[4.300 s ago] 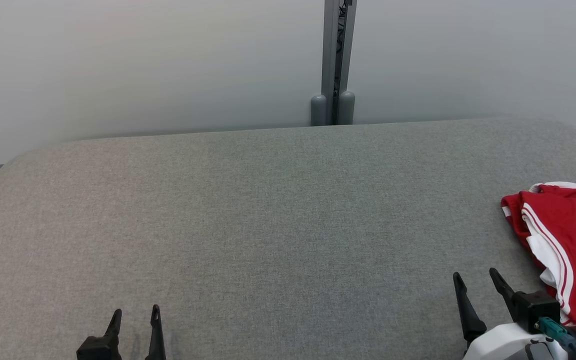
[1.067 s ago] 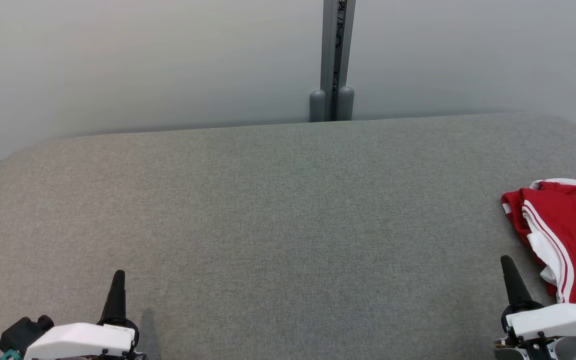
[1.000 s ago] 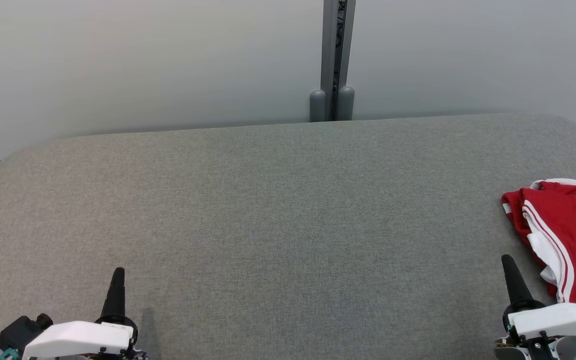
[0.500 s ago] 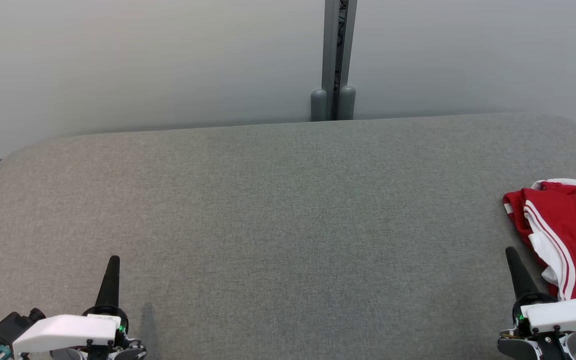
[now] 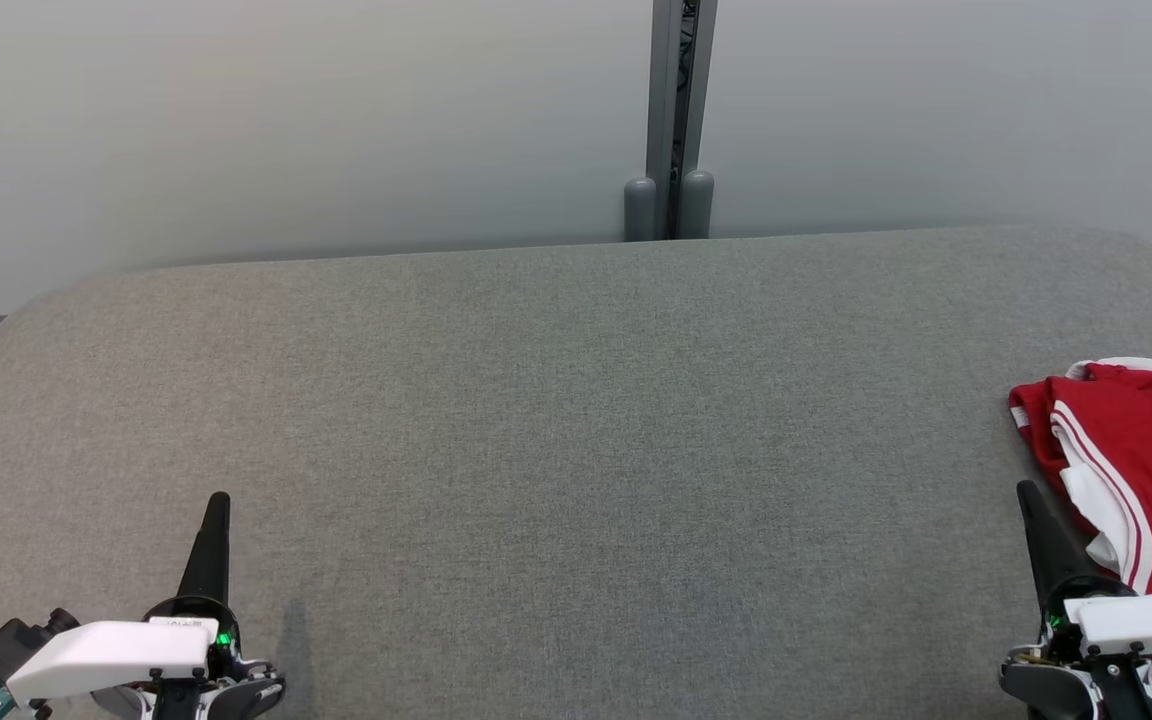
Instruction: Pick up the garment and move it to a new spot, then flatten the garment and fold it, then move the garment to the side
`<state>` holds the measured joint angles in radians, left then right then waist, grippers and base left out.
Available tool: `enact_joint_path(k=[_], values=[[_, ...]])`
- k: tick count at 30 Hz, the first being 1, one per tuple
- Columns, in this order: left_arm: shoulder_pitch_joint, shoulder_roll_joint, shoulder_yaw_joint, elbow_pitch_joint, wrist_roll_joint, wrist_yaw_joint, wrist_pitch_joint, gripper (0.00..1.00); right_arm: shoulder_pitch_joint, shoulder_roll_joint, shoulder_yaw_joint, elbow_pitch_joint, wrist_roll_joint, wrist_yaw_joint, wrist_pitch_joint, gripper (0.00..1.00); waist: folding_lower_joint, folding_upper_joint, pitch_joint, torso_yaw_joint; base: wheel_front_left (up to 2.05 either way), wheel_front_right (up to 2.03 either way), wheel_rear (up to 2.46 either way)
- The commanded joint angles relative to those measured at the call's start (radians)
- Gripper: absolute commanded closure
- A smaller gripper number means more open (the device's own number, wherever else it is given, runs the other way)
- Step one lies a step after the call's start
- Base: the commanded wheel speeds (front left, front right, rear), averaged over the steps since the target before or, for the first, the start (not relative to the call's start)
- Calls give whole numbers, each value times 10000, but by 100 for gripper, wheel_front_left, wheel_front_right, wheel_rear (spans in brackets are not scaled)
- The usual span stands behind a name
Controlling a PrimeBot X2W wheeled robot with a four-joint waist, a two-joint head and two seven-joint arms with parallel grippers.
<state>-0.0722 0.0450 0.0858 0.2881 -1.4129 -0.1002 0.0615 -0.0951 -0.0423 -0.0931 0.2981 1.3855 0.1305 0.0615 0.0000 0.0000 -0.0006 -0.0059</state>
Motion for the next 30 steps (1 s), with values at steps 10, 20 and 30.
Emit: enact_joint_path(k=[10, 20, 30], values=[[-317, 69, 162, -240, -865, -189, 244, 100, -178, -105, -128, -294, 998, 4, 249, 100, 0, 0, 13, 22, 0, 0, 0], [-415, 74, 248, -376, -1544, -277, 415, 100, -195, -115, -180, -473, 1761, 4, 441, 100, 0, 0, 26, 42, 0, 0, 0], [-454, 79, 312, -462, -2010, -339, 559, 100, -175, -122, -226, -571, 2287, 4, 562, 100, 0, 0, 36, 59, 0, 0, 0]])
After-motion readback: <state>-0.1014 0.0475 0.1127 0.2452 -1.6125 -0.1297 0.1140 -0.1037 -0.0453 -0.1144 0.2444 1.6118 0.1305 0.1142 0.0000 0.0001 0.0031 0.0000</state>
